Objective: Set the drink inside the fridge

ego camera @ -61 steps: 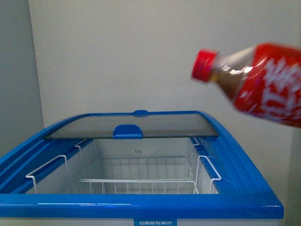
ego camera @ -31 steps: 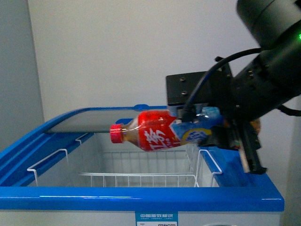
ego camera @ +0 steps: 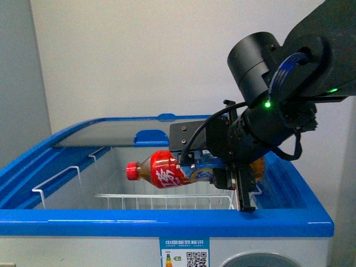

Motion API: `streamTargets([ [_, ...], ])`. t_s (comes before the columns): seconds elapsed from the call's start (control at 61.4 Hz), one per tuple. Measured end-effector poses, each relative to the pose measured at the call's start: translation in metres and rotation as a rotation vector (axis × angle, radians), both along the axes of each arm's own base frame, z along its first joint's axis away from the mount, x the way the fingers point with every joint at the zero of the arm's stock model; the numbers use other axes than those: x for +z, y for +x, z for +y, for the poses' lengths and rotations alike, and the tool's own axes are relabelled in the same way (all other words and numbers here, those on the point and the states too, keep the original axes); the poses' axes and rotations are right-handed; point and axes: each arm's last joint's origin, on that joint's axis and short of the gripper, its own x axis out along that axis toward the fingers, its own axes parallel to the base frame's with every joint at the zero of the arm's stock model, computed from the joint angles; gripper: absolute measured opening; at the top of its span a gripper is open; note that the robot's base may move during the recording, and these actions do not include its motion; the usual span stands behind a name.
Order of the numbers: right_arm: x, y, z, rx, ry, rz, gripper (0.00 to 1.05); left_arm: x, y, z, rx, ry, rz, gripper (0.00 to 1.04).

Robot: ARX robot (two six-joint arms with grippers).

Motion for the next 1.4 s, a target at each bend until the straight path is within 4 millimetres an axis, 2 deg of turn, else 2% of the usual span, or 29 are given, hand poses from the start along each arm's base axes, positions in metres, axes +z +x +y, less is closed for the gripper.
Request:
streamTargets([
  [0.325, -0.003, 0.038, 0.022, -0.020, 0.026, -0.059, 0.42, 0.002, -0.010, 0.000, 0.000, 0.002, -0.010, 0.03],
  [0.553, -0.024, 0.051, 0.030, -0.032, 0.018, -0.088, 0.42, 0.002, -0.016, 0.000, 0.000, 0.002, -0.008, 0.03],
  [0.863, -0.039, 0.052, 0.037, -0.032, 0.027, -0.148, 0.41, -0.002, -0.025, 0.000, -0.003, 0.003, 0.019, 0.03],
  [1.123, -0.043, 0.051, 0.037, -0.044, 0.030, -0.160, 0.42, -0.002, -0.031, 0.000, -0.001, 0.003, -0.003, 0.03],
  [1.286, -0.046, 0.052, 0.037, -0.048, 0.028, -0.148, 0.64, -0.001, -0.031, 0.000, 0.000, 0.003, -0.005, 0.03],
  [1.4, -0.046, 0.052, 0.037, -0.037, 0.028, -0.143, 0.89, -0.002, -0.031, 0.000, 0.000, 0.003, -0.004, 0.03],
])
